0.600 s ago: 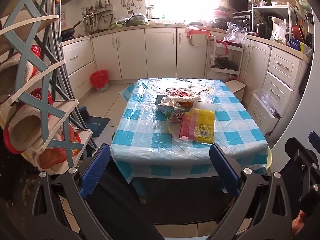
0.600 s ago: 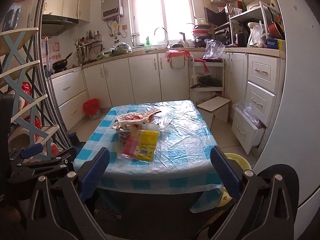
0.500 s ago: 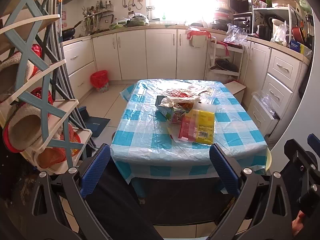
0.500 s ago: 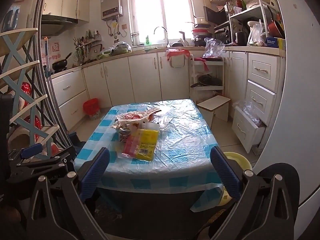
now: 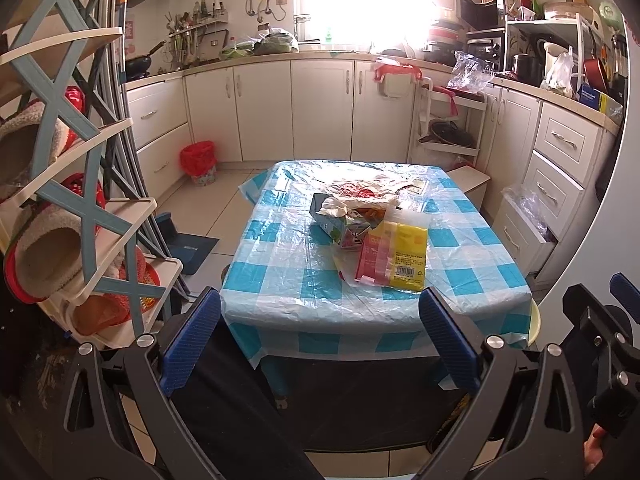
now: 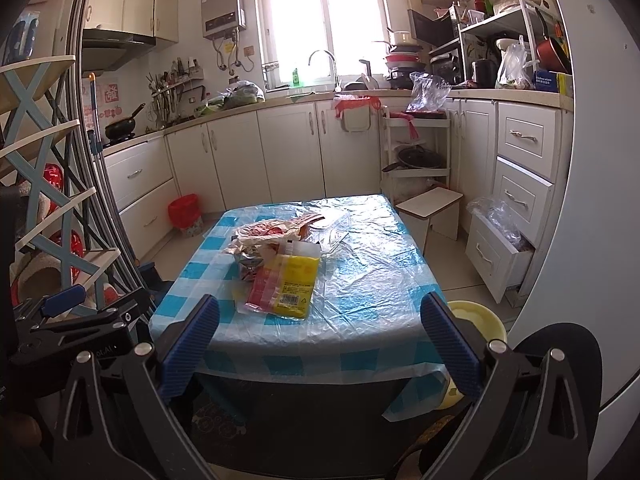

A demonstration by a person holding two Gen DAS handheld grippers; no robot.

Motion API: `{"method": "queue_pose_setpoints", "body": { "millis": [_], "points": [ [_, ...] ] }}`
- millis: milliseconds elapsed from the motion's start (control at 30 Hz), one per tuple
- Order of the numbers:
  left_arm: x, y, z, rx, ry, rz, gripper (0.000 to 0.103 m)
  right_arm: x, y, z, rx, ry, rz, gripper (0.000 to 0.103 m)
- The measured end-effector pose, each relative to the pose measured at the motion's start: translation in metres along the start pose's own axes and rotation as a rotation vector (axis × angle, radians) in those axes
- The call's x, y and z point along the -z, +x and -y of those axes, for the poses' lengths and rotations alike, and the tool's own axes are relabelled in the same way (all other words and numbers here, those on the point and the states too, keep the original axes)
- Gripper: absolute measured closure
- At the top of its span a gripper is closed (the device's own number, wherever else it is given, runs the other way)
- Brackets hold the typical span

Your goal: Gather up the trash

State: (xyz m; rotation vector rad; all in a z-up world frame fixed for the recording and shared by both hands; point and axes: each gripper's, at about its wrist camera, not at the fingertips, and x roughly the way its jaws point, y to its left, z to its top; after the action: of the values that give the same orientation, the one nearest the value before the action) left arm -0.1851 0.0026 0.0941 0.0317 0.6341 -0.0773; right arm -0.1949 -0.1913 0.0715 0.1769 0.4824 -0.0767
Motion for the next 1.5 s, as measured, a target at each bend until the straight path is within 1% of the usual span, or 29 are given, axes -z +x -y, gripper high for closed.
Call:
{"method": "queue_pose_setpoints", "body": {
  "millis": [667, 933, 1200, 1233, 1433, 1500],
  "points": [
    [0.0003, -0.0006, 0.0006, -0.001, 0.0, 0.002, 0.008, 0.0017, 0.0001, -0.0017, 0.001, -0.002, -0.001, 0.007],
    [0.0002, -0.0005, 0.0004, -0.001, 0.0, 0.002, 0.008, 0.0059, -0.001, -0.0089, -0.001, -0.003, -0.007, 0.007],
    [0.0015, -0.0009, 0.001, 0.0, 0.001, -0.001, 0.008, 0.0037, 0.0043, -0.0066, 0.008, -0.017, -0.058, 0.007],
    [0.0013, -0.0007, 0.001, -0.001, 0.001, 0.0, 0.008, 0.0046, 0.0037, -0.0067, 0.004, -0.014, -0.046, 0.007],
    [0.0022, 0.0005, 0.0005, -0.005, 0.004, 0.002, 0.008, 0.0064, 0.0051, -0.0081, 0.0, -0.018, -0.038, 0.007],
    [0.0023, 0.003, -0.0006, -0.009, 0.006, 0.009, 0.008, 0.0069, 0.0082, -0.0089, -0.01, -0.023, -0.018, 0.007]
  ]
}}
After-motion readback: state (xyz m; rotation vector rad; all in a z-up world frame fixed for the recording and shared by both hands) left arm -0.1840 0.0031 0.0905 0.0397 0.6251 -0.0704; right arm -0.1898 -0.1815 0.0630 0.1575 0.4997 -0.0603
